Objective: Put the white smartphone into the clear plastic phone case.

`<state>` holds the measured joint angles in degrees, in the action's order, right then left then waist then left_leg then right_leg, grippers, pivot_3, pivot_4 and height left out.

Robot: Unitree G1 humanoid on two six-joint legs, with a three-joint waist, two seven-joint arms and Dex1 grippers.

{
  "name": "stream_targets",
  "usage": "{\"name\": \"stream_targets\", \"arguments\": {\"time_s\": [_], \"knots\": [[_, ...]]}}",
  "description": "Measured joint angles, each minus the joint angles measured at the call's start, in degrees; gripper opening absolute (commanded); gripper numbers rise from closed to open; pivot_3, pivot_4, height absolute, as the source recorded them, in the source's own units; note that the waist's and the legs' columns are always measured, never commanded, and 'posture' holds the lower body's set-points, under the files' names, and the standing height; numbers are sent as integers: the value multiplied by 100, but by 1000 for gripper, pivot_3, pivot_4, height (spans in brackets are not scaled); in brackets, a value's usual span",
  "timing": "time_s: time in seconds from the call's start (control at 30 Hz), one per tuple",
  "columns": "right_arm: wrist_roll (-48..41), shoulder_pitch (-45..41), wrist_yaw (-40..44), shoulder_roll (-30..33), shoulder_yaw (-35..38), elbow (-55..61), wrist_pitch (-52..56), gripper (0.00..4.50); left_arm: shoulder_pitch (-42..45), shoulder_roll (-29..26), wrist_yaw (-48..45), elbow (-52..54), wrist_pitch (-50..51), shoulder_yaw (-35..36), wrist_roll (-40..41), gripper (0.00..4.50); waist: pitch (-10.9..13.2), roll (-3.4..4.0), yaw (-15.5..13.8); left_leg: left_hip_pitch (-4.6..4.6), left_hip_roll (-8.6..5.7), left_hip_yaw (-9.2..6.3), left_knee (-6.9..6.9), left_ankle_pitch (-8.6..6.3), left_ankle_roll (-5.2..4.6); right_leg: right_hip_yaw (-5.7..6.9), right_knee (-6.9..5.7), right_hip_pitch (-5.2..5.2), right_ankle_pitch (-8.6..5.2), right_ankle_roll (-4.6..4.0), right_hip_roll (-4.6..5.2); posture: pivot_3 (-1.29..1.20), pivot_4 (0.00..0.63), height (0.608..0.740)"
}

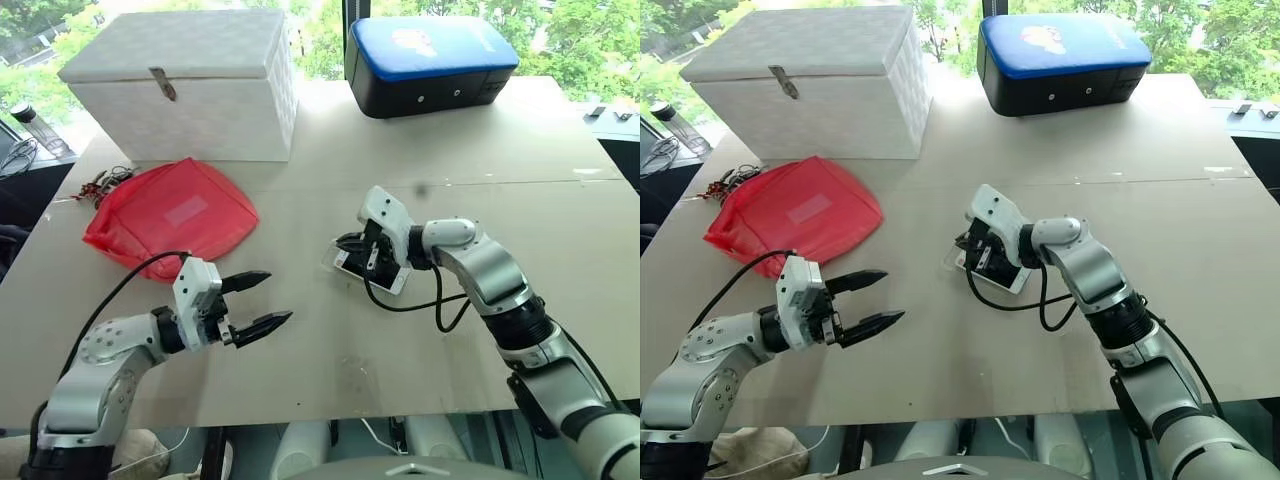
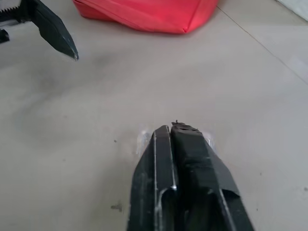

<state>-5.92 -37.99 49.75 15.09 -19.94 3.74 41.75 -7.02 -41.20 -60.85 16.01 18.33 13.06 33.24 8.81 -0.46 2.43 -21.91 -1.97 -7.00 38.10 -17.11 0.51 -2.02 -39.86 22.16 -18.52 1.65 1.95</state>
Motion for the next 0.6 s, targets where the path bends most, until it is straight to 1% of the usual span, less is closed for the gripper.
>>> {"name": "stream_targets", "arguments": {"time_s": [0.13, 0.23, 0.33, 0.43, 0.6], "knots": [[37, 169, -44, 98, -165, -37, -57, 90, 6, -4, -67, -109, -17, 29, 13, 4500, 0, 0, 21, 0, 0, 4, 0, 0, 0, -5, -1, 2, 0, 0, -1, 0, 150, 740], [77, 175, -40, 200, -277, -61, -140, 90, 24, -171, -258, -357, -75, 250, 14, 4500, 0, 0, 14, 0, 1, 0, 0, 0, 0, 0, 0, 2, 0, 0, -1, 0, 150, 740], [170, 168, -21, 219, -451, -273, -336, 90, 92, -205, -299, -461, -127, 304, 13, 4500, -1, -1, 10, 1, 0, 2, 1, 0, 0, -2, 1, 0, 0, 0, 0, 0, 150, 740], [230, 31, 95, 215, -655, -548, -517, 90, 153, -205, -315, -543, -143, 303, 5, 4500, -6, -3, 21, 9, 0, 3, 0, 0, 0, -3, 0, -5, 0, 0, -1, 0, 150, 740], [244, -204, 285, 140, -718, -1058, -736, 90, 145, -184, -316, -546, -176, 287, 0, 4500, -26, -6, 28, 30, 2, 2, 0, 0, 0, -3, -2, -23, 0, 0, -3, 0, 150, 740]]}}
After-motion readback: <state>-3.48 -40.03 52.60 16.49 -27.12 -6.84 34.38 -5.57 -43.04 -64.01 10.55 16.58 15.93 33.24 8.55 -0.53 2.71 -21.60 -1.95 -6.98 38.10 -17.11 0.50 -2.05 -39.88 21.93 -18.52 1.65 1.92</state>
